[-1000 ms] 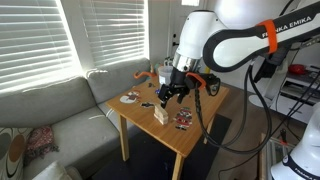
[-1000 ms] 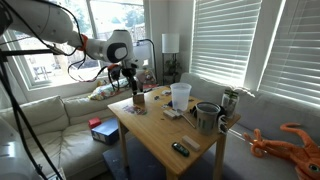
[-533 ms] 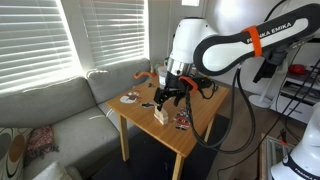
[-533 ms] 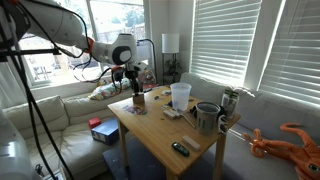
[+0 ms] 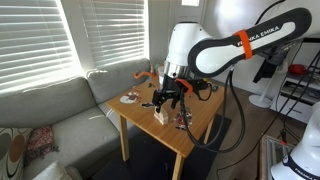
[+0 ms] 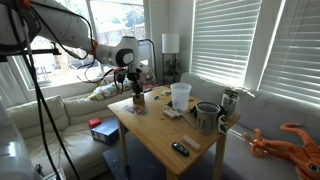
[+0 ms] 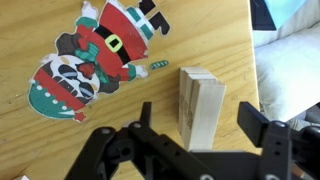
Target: Put two blocks on the table, then turn the top block to the left, then stack the left blocks on the right blocks
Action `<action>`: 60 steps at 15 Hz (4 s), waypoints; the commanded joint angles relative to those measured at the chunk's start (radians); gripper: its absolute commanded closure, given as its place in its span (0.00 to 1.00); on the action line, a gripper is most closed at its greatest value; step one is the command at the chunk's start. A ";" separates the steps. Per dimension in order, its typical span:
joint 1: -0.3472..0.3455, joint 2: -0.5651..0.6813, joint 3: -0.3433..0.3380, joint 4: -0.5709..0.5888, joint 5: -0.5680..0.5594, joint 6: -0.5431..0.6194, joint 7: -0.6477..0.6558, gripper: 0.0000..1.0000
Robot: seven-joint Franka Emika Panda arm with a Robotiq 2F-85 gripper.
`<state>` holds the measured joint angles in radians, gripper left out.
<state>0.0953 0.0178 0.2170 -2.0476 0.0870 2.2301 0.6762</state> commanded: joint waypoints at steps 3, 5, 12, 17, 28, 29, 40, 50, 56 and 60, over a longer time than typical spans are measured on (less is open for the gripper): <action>0.032 0.039 -0.027 0.048 -0.005 -0.044 0.033 0.29; 0.034 0.044 -0.031 0.050 -0.002 -0.053 0.036 0.44; 0.038 0.045 -0.039 0.062 -0.007 -0.119 0.067 0.94; 0.037 0.032 -0.043 0.064 -0.007 -0.123 0.090 0.93; -0.013 -0.166 -0.096 -0.204 0.066 -0.067 0.413 0.93; -0.020 -0.176 -0.101 -0.227 0.074 -0.063 0.444 0.93; -0.066 -0.258 -0.115 -0.354 0.112 -0.011 0.666 0.93; -0.065 -0.260 -0.116 -0.365 0.107 0.017 0.738 0.93; -0.066 -0.285 -0.115 -0.392 0.101 0.040 0.743 0.28; -0.071 -0.316 -0.116 -0.411 0.095 0.032 0.745 0.01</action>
<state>0.0310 -0.2357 0.1000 -2.4132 0.1718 2.2486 1.4070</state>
